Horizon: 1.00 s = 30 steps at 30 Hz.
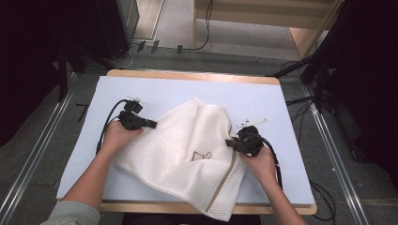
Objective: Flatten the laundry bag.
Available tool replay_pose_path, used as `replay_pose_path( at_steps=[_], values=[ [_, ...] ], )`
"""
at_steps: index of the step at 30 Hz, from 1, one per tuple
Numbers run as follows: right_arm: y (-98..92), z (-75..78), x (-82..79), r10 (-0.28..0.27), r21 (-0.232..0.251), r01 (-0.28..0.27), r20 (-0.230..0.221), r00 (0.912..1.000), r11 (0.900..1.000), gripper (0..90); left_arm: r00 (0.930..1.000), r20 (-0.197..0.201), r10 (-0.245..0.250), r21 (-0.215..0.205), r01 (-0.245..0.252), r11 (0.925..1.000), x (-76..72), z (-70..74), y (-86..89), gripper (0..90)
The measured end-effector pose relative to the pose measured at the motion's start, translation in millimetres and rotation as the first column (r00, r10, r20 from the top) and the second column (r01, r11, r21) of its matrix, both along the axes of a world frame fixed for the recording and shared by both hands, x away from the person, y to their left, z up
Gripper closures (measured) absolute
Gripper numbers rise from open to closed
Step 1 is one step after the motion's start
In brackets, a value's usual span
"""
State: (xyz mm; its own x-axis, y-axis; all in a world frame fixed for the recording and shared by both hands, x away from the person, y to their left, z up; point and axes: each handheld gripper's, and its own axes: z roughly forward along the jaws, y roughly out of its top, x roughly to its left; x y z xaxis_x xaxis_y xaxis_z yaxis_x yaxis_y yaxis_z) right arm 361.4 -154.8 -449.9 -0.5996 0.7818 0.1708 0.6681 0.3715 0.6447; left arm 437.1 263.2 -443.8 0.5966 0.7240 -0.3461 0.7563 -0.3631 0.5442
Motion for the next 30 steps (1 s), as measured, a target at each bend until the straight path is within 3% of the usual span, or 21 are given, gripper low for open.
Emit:
replay_pose_path(
  at_steps=[7, 9, 11, 12, 16, 20, 26, 28, 30],
  values=[
    [-11.1, 15.8, 3.2, -0.027, 0.027, 0.026, 0.049, 0.9984, 0.999, 80.3, 0.9962, 0.042, 0.077, -0.048, -0.075, 0.9960, -6.5, 13.2, 21.8, 87.9],
    [-17.8, 21.9, 4.7, -0.049, 0.038, 0.047, 0.069, 0.9964, 0.998, 80.1, 0.9896, 0.056, 0.132, -0.085, -0.128, 0.9882, -10.7, 18.4, 38.6, 87.9],
    [-20.9, 24.3, 5.8, -0.063, 0.042, 0.060, 0.076, 0.9951, 0.997, 79.8, 0.9870, 0.060, 0.149, -0.093, -0.143, 0.9854, -12.1, 19.7, 44.1, 87.9],
    [-22.6, 25.1, 6.9, -0.066, 0.042, 0.063, 0.077, 0.9948, 0.997, 79.8, 0.9830, 0.062, 0.173, -0.107, -0.166, 0.9804, -15.3, 21.3, 53.1, 87.9],
    [-23.7, 26.1, 11.7, -0.065, 0.051, 0.061, 0.078, 0.9949, 0.997, 78.9, 0.9760, 0.066, 0.207, -0.132, -0.198, 0.9714, -20.9, 24.3, 66.1, 87.9],
    [-16.2, 25.5, 14.1, -0.052, 0.038, 0.049, 0.080, 0.9954, 0.998, 77.6, 0.9714, 0.073, 0.226, -0.129, -0.215, 0.9679, -26.3, 25.9, 73.1, 87.8],
    [-6.0, 21.7, 18.0, -0.019, 0.044, 0.016, 0.079, 0.9967, 0.999, 60.4, 0.9652, 0.062, 0.254, -0.119, -0.246, 0.9620, -31.5, 23.5, 85.7, 87.7],
    [-3.5, 23.9, 19.6, -0.013, 0.063, 0.007, 0.097, 0.9952, 0.998, 53.7, 0.9601, 0.061, 0.273, -0.126, -0.264, 0.9562, -34.9, 23.6, 93.8, 87.5],
    [-3.4, 25.0, 19.7, -0.012, 0.074, 0.005, 0.102, 0.9947, 0.997, 53.5, 0.9581, 0.060, 0.280, -0.127, -0.271, 0.9542, -36.4, 23.7, 97.8, 87.5]
  ],
)
